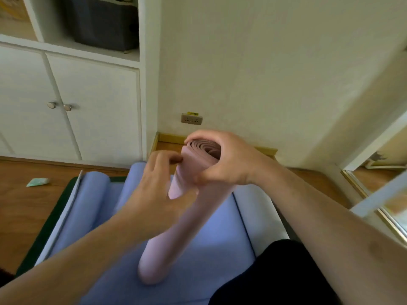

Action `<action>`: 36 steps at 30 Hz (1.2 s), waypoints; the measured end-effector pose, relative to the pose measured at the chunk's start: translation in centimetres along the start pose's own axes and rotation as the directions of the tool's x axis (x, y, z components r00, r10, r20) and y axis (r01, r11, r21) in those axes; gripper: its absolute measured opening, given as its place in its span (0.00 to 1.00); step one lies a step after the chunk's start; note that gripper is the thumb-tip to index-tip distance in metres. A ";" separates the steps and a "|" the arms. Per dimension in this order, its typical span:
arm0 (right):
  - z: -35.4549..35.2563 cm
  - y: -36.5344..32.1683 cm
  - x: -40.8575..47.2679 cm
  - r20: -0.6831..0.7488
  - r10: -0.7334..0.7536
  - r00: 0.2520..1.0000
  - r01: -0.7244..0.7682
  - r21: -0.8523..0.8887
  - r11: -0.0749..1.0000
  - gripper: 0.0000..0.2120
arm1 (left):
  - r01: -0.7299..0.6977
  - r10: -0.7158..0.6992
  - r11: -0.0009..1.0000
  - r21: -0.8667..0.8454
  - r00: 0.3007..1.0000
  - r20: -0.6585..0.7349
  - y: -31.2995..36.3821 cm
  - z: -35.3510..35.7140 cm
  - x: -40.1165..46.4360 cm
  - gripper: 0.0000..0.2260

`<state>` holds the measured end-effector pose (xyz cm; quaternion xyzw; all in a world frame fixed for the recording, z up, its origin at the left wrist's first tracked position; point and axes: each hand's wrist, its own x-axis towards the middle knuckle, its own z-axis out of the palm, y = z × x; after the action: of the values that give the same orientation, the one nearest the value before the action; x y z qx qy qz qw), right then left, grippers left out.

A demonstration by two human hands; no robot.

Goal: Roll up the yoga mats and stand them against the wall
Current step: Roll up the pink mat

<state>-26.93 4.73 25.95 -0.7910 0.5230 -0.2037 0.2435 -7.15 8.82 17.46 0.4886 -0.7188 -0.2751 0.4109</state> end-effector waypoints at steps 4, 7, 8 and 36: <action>-3.7 2.9 -3.1 -0.200 0.112 0.973 -0.085 0.142 0.986 0.29 | -0.187 0.152 0.971 0.148 0.963 0.221 4.6 5.2 1.1 0.61; -5.5 5.6 -6.0 -0.291 0.243 0.925 -0.157 0.290 0.944 0.28 | -0.146 0.114 0.970 0.193 0.979 0.170 8.5 9.3 4.1 0.66; -6.0 6.9 -7.1 -0.310 0.298 0.903 -0.186 0.343 0.921 0.29 | -0.162 0.125 0.963 0.217 0.977 0.174 9.7 10.8 5.0 0.65; 23.2 43.6 -46.7 0.034 0.994 -0.106 -0.922 0.371 -0.111 0.21 | -0.465 0.112 0.885 0.022 0.259 0.959 1.8 48.5 0.6 0.50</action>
<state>-62.59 37.46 -21.80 -0.0743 0.9247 -0.1296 0.3502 -49.86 8.66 -5.68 0.1502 -0.9305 -0.3118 -0.1201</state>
